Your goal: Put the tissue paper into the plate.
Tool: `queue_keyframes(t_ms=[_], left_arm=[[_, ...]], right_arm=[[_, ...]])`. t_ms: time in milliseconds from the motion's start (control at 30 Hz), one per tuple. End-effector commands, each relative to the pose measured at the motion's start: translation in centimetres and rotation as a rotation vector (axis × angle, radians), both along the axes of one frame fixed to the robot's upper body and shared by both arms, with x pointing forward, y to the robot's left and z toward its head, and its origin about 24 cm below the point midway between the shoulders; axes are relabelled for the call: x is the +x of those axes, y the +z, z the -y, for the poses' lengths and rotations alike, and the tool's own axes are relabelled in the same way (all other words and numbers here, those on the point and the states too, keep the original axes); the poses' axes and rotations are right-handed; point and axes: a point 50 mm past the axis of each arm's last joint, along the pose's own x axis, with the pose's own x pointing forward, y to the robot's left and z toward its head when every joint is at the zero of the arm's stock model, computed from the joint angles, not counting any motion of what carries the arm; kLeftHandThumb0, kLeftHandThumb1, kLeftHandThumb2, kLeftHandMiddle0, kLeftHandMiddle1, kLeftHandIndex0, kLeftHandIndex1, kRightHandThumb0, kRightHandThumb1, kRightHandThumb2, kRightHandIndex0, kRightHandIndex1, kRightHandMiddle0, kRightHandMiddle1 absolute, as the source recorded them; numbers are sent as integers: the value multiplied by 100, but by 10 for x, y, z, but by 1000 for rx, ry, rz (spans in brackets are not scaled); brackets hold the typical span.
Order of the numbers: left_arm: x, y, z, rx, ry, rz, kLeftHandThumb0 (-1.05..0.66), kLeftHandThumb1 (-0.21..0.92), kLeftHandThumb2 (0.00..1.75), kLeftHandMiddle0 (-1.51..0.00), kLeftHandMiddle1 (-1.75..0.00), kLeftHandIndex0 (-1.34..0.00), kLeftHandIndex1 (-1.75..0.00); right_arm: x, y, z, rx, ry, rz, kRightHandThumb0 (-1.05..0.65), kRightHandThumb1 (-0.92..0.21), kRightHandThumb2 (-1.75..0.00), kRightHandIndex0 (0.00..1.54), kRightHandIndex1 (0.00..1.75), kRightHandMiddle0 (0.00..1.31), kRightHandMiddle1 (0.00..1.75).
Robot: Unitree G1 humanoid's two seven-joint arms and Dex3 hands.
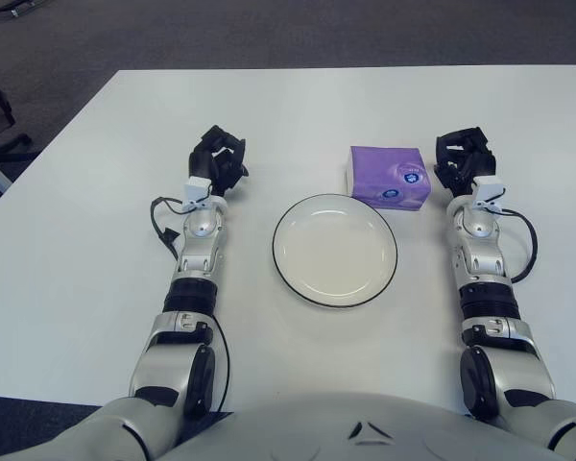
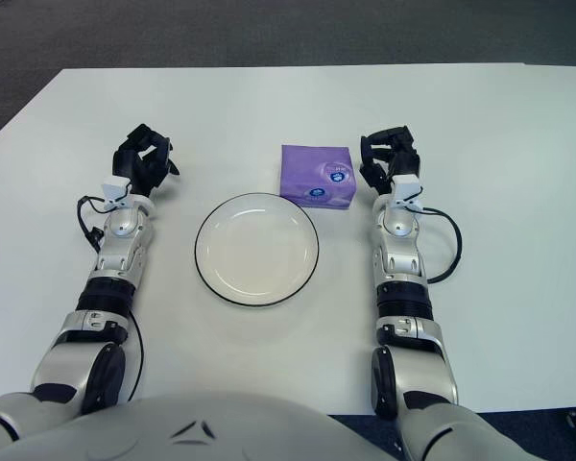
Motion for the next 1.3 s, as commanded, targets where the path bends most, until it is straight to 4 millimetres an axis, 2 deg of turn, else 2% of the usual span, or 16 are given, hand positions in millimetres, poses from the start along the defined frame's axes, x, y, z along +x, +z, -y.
queue_keyframes(t_ms=[0,367,500,667,933,1267], left_arm=[[-32,-61,-2,-27,16,-209,-30,92,33,-94,-175,-81,-175],[-32,-61,-3,-26,13,-205,-30,92,33,-94,-175,-81,-175],[-31,-61,-3,-26,13,-203,-30,92,33,-94,-175,-81,-175],[-31,-62,-3,-26,12,-201,-30,92,33,-94,-175,-80,-175],[-32,-62,-2,-26,11,-200,-30,92,33,-94,-175,-80,-175],[-32,-62,-2,-28,9,-200,-30,92,33,-94,-175,-80,-175]], right_arm=[[-12,-15,0,-14,-15,0,-36,-89,-42,69,148,36,161],[-20,14,4,-240,-23,212,-36,-91,-38,70,150,38,158],[-22,18,4,-299,-9,258,-36,-92,-34,70,150,39,156],[-24,28,5,-462,3,303,-36,-92,-33,68,149,40,154],[-31,40,-2,-720,-23,296,-36,-92,-32,67,148,41,153],[-36,49,-11,-897,2,443,-36,-92,-31,62,143,42,151]])
